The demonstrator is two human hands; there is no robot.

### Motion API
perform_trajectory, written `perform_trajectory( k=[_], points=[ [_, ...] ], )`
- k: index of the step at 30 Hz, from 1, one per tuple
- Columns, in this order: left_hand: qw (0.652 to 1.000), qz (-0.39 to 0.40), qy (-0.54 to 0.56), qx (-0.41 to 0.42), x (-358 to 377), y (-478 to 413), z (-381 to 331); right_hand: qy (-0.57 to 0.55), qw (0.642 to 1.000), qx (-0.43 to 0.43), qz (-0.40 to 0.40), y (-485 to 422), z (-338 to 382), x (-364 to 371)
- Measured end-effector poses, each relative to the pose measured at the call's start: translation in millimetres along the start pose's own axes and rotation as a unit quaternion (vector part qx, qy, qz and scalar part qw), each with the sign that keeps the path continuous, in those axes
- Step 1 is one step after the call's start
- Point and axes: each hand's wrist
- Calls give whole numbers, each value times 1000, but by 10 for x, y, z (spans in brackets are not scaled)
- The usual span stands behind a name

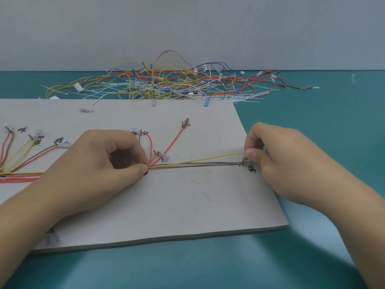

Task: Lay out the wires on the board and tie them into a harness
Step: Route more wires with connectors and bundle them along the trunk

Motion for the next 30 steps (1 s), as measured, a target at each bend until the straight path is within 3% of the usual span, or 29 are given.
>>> perform_trajectory(
  k=[10,16,30],
  points=[
    [1000,-1,-6,7,5,-5,-3,-91,990,-77,-76,5,-88,20],
    [1000,10,1,10,-15,-1,35,-189,982,-7,2,-59,-145,38],
    [999,23,-5,24,-34,-11,99,-138,990,30,12,-85,-162,55]
  ],
)
Point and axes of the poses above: each hand's wrist, its own y-axis away from the middle knuckle, its own x-axis out of the palm, z = x × y, and after that the axes turned 4 degrees about z, right-handed
